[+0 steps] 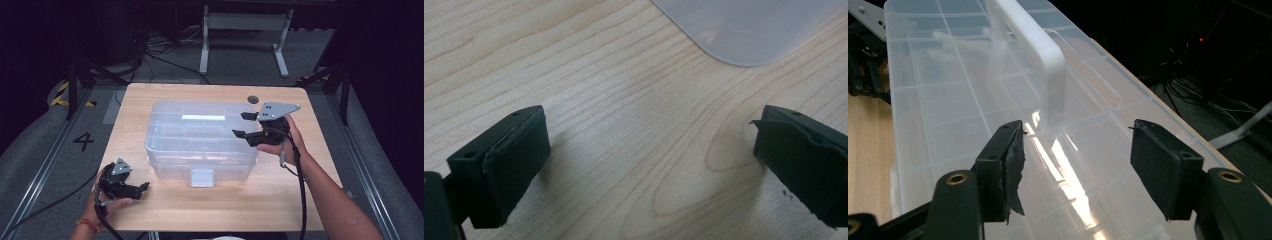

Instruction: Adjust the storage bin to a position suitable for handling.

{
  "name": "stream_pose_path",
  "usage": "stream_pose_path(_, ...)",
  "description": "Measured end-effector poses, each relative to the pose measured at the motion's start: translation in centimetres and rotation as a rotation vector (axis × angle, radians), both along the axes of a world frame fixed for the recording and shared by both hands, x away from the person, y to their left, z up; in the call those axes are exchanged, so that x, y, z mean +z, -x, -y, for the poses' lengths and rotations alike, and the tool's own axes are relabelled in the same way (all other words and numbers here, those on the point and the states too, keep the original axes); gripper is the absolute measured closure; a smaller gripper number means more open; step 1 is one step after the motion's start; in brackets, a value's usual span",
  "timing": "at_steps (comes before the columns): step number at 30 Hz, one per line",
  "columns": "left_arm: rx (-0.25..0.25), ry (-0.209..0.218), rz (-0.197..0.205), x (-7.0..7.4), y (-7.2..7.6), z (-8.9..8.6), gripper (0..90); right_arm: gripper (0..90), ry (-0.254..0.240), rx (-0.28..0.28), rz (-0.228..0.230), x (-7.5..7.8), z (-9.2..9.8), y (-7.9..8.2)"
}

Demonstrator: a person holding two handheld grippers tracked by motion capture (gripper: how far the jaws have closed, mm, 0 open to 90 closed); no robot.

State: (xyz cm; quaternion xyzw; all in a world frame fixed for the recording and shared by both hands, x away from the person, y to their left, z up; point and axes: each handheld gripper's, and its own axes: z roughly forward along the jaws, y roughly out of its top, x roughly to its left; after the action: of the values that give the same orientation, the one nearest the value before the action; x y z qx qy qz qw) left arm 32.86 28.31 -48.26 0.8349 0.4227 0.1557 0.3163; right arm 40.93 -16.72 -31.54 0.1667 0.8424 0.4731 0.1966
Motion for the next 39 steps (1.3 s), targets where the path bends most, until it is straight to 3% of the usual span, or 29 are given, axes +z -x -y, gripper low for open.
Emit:
stream_pose_path(22, 0.014, 0.006, 0.008, 0.0, 0.1, -0.1, 4.7, 53.1, 0.041, 0.07, -0.013, 0.9, -3.3, -0.8)
stream_pose_path(26, 0.018, 0.006, 0.011, 0.1, 0.1, -0.1, 6.0, 58.5, 0.075, 0.057, -0.011, 0.9, -4.0, -0.9)
stream_pose_path(34, 0.022, 0.011, 0.012, 0.1, 0.2, -0.2, 9.7, 72.4, 0.081, 0.046, 0.009, 1.2, -4.7, -1.1)
stream_pose_path(39, 0.022, 0.013, 0.011, 0.1, 0.2, -0.2, 9.9, 73.9, 0.091, 0.04, 0.01, 1.1, -4.9, -1.3)
